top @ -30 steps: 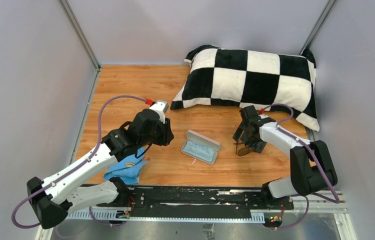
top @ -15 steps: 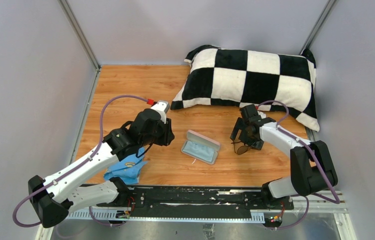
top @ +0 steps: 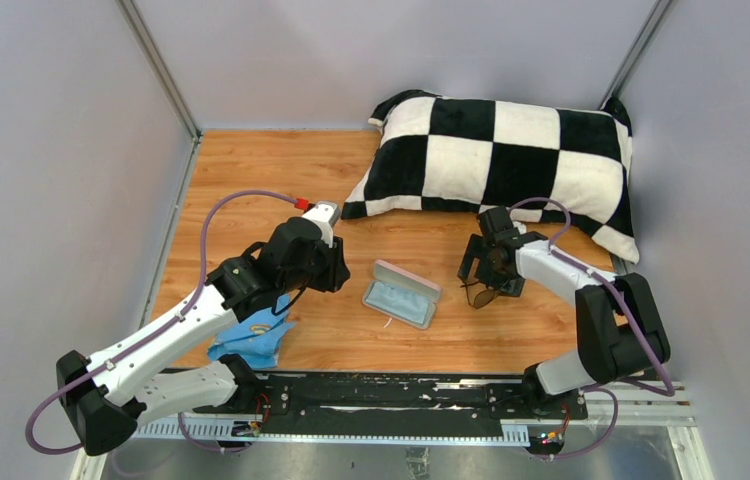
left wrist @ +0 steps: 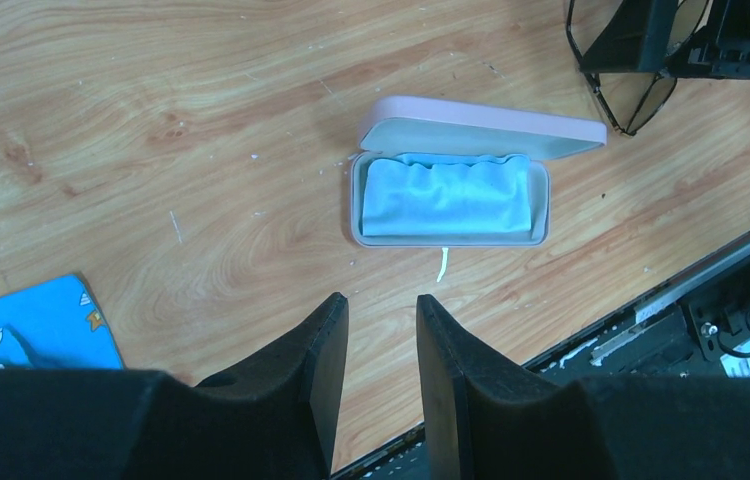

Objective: Organize the sunglasses
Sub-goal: Fold the sunglasses at the center of the board.

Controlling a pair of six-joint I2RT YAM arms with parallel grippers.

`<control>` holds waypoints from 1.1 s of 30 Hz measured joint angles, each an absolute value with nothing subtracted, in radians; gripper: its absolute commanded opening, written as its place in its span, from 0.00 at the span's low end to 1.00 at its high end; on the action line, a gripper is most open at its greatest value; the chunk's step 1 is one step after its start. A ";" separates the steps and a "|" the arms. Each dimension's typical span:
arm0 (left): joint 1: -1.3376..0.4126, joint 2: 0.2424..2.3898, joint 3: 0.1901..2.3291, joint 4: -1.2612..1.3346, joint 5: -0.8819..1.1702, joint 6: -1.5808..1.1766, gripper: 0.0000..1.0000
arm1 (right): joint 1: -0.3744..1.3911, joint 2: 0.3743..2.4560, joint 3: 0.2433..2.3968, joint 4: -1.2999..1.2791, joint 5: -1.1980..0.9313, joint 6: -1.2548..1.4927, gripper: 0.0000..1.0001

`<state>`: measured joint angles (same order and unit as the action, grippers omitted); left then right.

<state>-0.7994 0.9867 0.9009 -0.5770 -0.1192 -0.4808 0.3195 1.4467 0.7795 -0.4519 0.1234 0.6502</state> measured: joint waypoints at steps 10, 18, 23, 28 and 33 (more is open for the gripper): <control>-0.799 0.987 0.901 -0.577 -0.112 -0.481 0.36 | 0.332 1.328 0.748 -0.467 0.114 0.640 1.00; -0.799 0.987 0.901 -0.576 -0.103 -0.481 0.36 | 0.323 1.253 0.728 -0.474 0.103 0.667 1.00; -0.799 0.986 0.901 -0.576 -0.096 -0.481 0.36 | 0.279 1.255 0.724 -0.474 0.102 0.728 1.00; -0.799 0.985 0.901 -0.576 -0.096 -0.481 0.36 | 0.265 1.302 0.724 -0.476 0.109 0.830 0.99; -0.799 0.979 0.901 -0.576 -0.096 -0.481 0.36 | 0.265 1.375 0.724 -0.479 0.131 0.897 0.91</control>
<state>-0.7994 0.9787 0.9009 -0.5758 -0.0963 -0.4812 0.2653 1.3750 0.7242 -0.4793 0.1314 0.8970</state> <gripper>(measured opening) 0.366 0.962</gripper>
